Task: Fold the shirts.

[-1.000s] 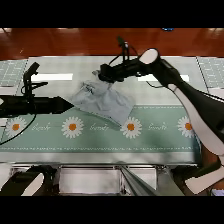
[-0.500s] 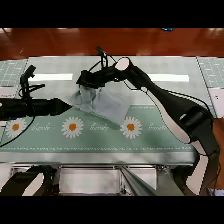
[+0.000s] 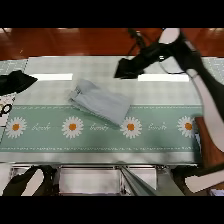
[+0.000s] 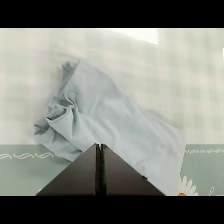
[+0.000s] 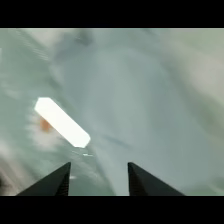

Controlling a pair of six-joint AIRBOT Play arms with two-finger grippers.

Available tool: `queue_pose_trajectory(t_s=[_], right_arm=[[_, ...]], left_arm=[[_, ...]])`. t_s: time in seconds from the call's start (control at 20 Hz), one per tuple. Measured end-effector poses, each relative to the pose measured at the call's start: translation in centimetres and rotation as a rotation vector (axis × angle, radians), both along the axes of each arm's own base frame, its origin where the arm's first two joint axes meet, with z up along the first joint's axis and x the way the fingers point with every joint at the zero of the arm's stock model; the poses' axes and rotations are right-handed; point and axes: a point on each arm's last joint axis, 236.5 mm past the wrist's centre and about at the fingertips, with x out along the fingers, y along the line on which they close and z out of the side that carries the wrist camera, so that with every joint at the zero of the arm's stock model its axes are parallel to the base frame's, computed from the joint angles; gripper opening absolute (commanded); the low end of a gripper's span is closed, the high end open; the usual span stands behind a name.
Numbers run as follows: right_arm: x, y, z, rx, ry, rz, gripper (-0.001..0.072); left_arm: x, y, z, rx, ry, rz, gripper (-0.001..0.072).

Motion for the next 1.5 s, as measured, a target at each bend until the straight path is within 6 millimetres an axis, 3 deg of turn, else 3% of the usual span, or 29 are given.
queue_pose_trajectory(t_s=[0.1, 0.2, 0.25, 0.35, 0.45, 0.55, 0.75, 0.9, 1.15, 1.25, 1.35, 1.5], right_arm=[[-0.7, -7.0, -0.5, -0.208, -0.046, -0.180, 0.0409], [-2.4, -12.5, -2.4, -0.338, -0.067, -0.368, 0.0410], [-3.7, -14.2, -4.1, -0.367, -0.062, -0.439, 0.0410], [-7.0, -15.2, -8.3, -0.356, -0.003, -0.520, 0.0410], [-10.1, -14.6, -12.5, -0.299, 0.084, -0.568, 0.0410], [-11.9, -13.0, -15.1, -0.213, 0.155, -0.589, 0.0410], [-13.1, -7.5, -17.2, 0.039, 0.289, -0.560, 0.0410], [-12.4, -4.4, -17.6, 0.208, 0.362, -0.562, 0.0410], [-9.2, -2.1, -17.3, 0.331, 0.373, -0.558, 0.0395], [-7.5, -1.1, -16.5, 0.372, 0.367, -0.543, 0.0276], [-6.2, 0.3, -15.8, 0.403, 0.361, -0.506, 0.0019], [-5.5, 3.4, -13.8, 0.430, 0.335, -0.382, 0.0020]], left_arm=[[-0.7, 0.5, 0.1, 0.003, -0.004, 0.018, 0.0018], [-1.6, 0.3, -1.1, -0.004, 0.018, 0.021, 0.0018], [-2.2, 0.1, -2.1, -0.013, 0.039, 0.018, 0.0018], [-3.1, -0.7, -4.2, -0.032, 0.087, 0.002, 0.0018], [-4.5, -2.1, -6.1, -0.053, 0.146, -0.039, 0.0018], [-5.7, -3.5, -7.3, -0.063, 0.192, -0.087, 0.0018], [-6.7, -5.2, -8.2, -0.069, 0.221, -0.148, 0.0018], [-6.9, -5.5, -8.5, -0.069, 0.227, -0.159, 0.0017], [-6.9, -5.7, -8.6, -0.070, 0.230, -0.164, 0.0018], [-6.9, -5.7, -8.6, -0.069, 0.229, -0.164, 0.0018], [-6.9, -5.7, -8.6, -0.069, 0.228, -0.163, 0.0018], [-6.7, -5.6, -8.5, -0.068, 0.221, -0.156, 0.0018]])
